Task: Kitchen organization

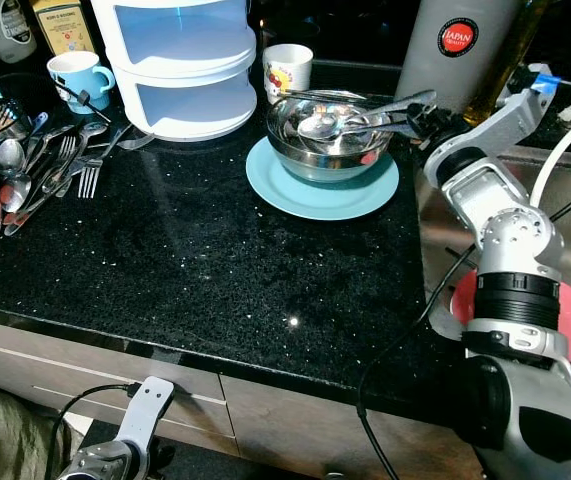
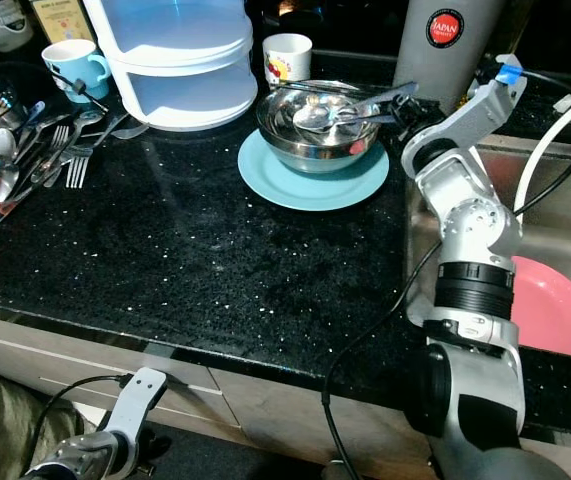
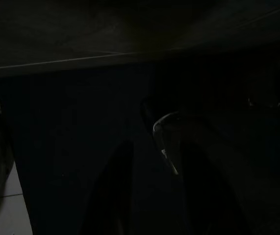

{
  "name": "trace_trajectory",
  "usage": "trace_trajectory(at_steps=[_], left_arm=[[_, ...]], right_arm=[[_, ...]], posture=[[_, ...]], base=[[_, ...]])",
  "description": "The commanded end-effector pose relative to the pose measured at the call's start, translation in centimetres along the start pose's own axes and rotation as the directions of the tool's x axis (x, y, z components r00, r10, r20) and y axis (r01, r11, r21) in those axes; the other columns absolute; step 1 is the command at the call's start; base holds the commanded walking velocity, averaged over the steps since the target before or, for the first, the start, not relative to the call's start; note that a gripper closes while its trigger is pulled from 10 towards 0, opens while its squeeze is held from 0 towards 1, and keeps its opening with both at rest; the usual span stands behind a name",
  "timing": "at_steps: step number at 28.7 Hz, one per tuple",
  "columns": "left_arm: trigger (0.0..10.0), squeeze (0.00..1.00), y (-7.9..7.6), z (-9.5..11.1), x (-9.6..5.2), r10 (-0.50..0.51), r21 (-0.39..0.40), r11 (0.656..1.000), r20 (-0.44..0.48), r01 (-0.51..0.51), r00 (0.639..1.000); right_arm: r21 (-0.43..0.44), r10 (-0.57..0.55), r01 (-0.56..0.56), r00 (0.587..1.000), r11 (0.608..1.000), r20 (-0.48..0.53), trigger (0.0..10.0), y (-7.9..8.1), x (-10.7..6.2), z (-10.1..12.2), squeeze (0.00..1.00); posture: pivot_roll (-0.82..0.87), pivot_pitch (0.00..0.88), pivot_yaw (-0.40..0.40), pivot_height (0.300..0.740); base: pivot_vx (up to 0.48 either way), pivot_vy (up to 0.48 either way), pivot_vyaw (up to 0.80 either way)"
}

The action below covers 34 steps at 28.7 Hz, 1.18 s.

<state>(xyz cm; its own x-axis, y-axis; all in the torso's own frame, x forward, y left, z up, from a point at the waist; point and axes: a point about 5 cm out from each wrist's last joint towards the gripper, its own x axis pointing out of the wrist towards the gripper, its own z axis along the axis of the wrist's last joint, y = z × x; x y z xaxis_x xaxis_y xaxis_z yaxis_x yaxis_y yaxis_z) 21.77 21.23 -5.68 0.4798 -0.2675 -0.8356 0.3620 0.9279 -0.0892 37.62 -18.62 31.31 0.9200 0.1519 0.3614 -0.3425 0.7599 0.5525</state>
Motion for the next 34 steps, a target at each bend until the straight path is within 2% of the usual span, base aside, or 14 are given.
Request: trace_trajectory(at_steps=[1,3,9,24,28,29,30,32,34], left_arm=[[10.0,0.0,0.0,-0.7,0.0,0.0,-0.001,1.0,-0.028,-0.001,1.0],[10.0,0.0,0.0,-0.7,0.0,0.001,-0.003,1.0,-0.026,-0.001,1.0],[10.0,0.0,-0.1,-0.7,0.0,0.001,-0.005,1.0,-0.025,-0.001,1.0],[10.0,0.0,-0.1,-0.8,0.0,-0.001,-0.005,1.0,-0.026,0.001,1.0],[10.0,0.0,-0.1,-0.8,0.0,-0.001,-0.004,1.0,-0.027,0.001,1.0],[10.0,0.0,-0.1,-0.8,0.0,-0.002,-0.003,1.0,-0.029,0.002,1.0],[10.0,0.0,-0.1,-0.8,0.0,-0.002,-0.002,1.0,-0.029,0.002,1.0],[10.0,0.0,-0.1,-0.8,0.0,-0.002,-0.002,1.0,-0.029,0.002,1.0],[10.0,0.0,-0.1,-0.8,0.0,-0.003,-0.001,1.0,-0.03,0.003,1.0]], right_arm=[[0.001,0.06,-0.06,0.997,0.998,0.051,0.0,1.0,0.1,0.9,0.0],[-0.023,0.121,-0.119,0.986,0.993,0.114,0.0,2.1,0.0,1.7,0.0],[-0.084,0.19,-0.177,0.965,0.981,0.182,0.0,3.1,-0.4,2.2,0.0],[-0.102,0.217,-0.201,0.958,0.974,0.186,0.0,3.6,-0.4,1.6,0.0],[-0.169,0.232,-0.206,0.96,0.964,0.158,0.0,3.9,-0.3,1.0,0.0],[-0.274,0.249,-0.214,0.964,0.938,0.096,0.0,4.2,-0.2,0.1,0.0],[-0.311,0.253,-0.219,0.965,0.925,0.071,0.0,4.3,-0.2,-0.3,0.0],[-0.311,0.253,-0.219,0.965,0.925,0.071,0.0,4.3,-0.2,-0.3,0.0],[-0.367,0.259,-0.23,0.965,0.901,0.032,0.0,4.5,-0.2,-1.0,0.0]], posture=[[0.04,0.137,0.006,0.74],[0.04,0.137,0.005,0.74],[0.04,0.136,0.004,0.74],[0.04,0.131,0.004,0.74],[0.04,0.135,0.006,0.74],[0.04,0.135,0.006,0.74],[0.04,0.135,0.006,0.74],[0.04,0.135,0.006,0.74],[0.04,0.133,0.007,0.74]], base=[[0.0,0.0,0.0],[0.0,0.0,0.0],[0.0,0.0,0.0],[0.0,0.0,0.0],[0.0,0.0,0.0],[0.0,0.0,0.0],[0.0,0.0,0.0],[0.0,0.0,0.0],[0.0,0.0,0.0]])
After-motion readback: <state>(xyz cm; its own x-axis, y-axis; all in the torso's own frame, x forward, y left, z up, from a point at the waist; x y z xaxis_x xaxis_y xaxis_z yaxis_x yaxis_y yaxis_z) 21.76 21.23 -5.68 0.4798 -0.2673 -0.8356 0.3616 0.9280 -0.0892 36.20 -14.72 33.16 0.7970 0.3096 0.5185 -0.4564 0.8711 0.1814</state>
